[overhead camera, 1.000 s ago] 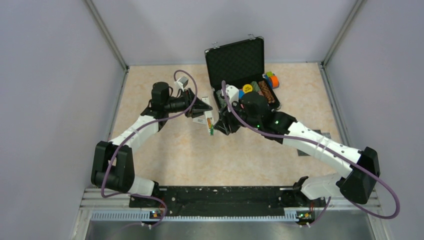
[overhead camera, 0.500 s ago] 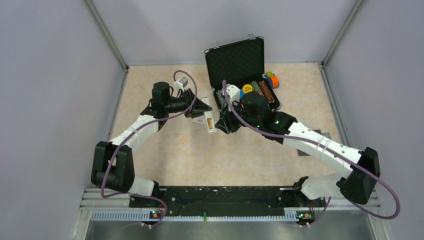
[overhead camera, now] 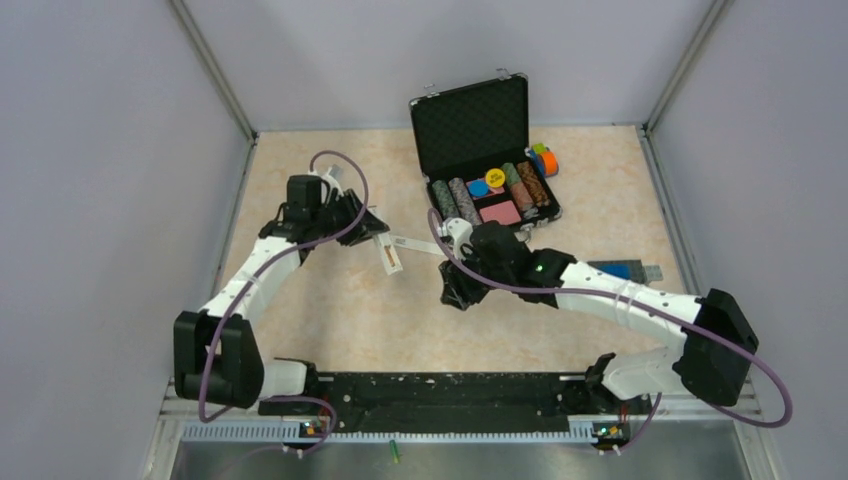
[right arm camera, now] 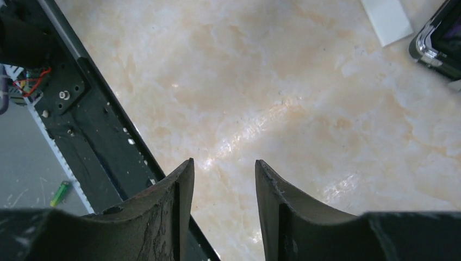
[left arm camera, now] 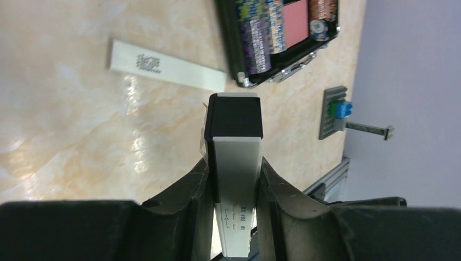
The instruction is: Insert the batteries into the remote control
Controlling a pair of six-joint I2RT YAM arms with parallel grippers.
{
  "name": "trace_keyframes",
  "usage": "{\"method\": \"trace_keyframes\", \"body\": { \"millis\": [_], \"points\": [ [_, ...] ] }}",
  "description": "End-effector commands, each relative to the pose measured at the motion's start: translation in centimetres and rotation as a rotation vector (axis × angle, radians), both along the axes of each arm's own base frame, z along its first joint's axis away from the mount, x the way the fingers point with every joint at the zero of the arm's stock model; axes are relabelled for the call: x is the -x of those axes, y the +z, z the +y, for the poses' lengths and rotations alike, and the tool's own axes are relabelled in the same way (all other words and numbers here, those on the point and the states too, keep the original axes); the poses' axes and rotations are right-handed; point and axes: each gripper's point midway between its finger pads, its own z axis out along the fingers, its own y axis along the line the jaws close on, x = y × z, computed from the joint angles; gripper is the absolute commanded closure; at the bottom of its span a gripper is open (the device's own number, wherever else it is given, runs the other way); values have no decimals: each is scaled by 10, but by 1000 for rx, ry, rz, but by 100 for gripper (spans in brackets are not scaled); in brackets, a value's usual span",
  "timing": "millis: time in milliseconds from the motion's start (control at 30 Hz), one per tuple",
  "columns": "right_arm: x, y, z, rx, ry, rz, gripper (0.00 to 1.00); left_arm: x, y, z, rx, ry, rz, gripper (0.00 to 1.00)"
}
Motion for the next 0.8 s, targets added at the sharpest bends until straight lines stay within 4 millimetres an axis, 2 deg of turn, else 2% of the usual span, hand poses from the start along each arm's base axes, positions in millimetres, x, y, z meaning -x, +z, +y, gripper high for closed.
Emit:
{"method": "trace_keyframes", "body": {
  "millis": [0, 233, 400, 567, 767],
  "points": [
    [-5, -10, 5, 2, -64, 13, 54, 10, -13, 23, -139, 63, -57, 100],
    [-20, -37, -2, 74, -181, 18, 51, 28, -35, 41, -221, 107, -80, 100],
    [-31, -52, -3, 92, -253, 13, 50, 41, -40, 46, -223, 130, -130, 100],
    [-33, -63, 0, 106, -257, 24, 50, 52, -34, 66, -298, 206, -185, 100],
    [-29, -71, 6, 112, -254, 71, 50, 63, -13, 88, -347, 307, -277, 100]
  ]
}}
